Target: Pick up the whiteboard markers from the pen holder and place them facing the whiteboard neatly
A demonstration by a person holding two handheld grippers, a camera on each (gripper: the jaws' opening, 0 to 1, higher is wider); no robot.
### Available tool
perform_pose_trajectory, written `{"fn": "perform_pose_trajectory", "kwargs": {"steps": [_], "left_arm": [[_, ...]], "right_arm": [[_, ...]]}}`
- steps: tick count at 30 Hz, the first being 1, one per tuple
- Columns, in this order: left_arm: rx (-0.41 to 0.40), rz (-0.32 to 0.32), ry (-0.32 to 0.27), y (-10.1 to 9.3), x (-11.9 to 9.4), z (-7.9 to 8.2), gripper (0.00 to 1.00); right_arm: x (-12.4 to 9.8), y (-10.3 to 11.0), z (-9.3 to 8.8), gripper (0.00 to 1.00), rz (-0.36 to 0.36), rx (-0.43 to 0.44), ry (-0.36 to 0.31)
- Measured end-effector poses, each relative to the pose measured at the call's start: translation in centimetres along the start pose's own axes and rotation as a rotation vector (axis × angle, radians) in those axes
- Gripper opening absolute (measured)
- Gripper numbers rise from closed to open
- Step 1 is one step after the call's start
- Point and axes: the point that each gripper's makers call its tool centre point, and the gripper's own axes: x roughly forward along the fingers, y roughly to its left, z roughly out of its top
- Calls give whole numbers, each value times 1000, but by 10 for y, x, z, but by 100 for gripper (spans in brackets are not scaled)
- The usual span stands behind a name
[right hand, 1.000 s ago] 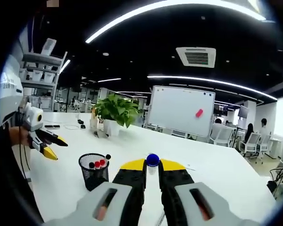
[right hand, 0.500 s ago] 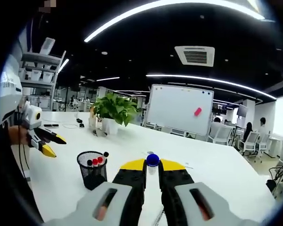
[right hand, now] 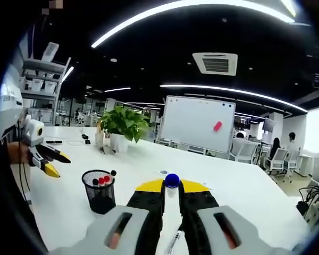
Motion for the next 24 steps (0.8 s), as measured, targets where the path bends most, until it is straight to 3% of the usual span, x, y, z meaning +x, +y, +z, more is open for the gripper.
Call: {"fn": "perform_pose_trajectory", "kwargs": {"steps": [10, 24], "left_arm": [[-1, 12, -5, 2, -2, 1, 58], [-7, 15, -1, 2, -2, -2, 58]], "right_arm": [[1, -2, -3, 13, -2, 1, 5], [-8, -24, 0, 13, -58, -10, -2]]}}
